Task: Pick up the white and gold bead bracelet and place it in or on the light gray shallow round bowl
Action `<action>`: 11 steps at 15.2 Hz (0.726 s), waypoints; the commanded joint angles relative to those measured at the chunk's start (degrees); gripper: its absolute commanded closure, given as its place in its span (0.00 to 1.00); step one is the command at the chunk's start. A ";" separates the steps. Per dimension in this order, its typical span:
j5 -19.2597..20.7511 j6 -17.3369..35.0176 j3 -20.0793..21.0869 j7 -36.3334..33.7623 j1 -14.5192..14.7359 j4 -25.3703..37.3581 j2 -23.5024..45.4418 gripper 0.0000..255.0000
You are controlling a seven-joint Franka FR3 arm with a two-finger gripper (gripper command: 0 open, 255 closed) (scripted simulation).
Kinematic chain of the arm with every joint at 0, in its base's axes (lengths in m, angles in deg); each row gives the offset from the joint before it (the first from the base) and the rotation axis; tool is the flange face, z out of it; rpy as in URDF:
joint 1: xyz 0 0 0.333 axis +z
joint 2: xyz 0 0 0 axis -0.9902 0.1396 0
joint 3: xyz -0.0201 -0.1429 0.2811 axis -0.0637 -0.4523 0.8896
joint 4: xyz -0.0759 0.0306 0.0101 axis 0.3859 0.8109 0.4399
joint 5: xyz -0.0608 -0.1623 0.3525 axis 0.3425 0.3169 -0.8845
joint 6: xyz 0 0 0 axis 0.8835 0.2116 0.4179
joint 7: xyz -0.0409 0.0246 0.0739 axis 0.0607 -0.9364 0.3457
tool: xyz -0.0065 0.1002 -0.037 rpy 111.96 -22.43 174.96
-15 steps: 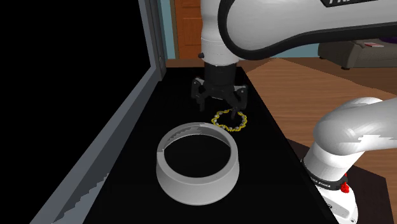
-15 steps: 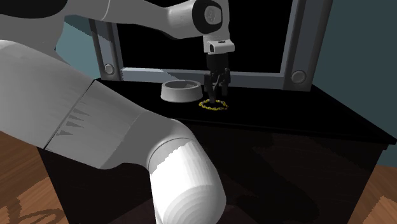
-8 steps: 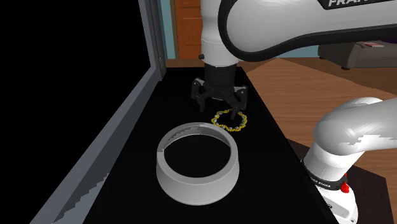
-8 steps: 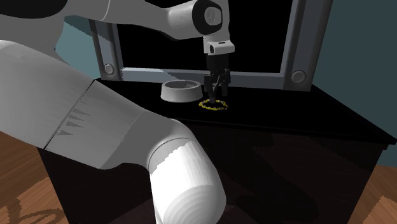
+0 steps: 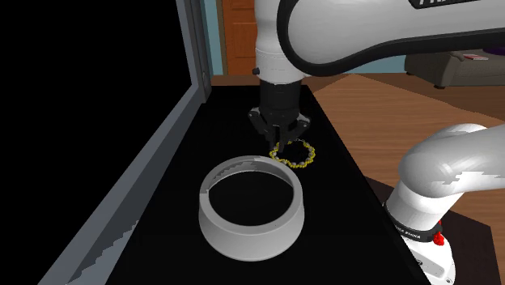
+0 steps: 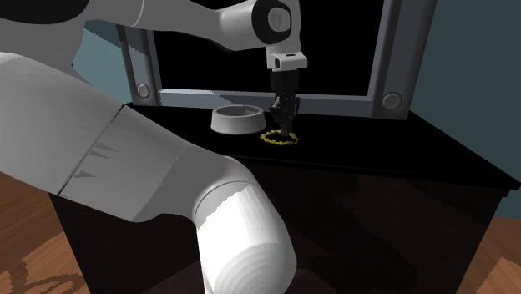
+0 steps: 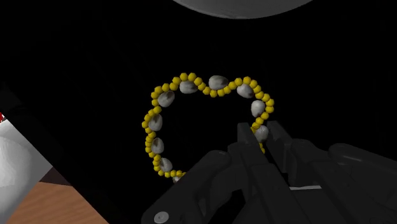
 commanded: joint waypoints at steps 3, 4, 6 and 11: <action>0.10 0.15 -0.34 0.19 -0.03 0.16 -0.10 1.00; 0.38 -0.55 -0.68 0.16 -0.12 0.87 -0.07 1.00; 0.92 -1.94 -1.33 0.12 -0.30 2.30 0.01 1.00; 2.22 -5.35 -2.82 -0.03 -0.81 6.05 0.48 1.00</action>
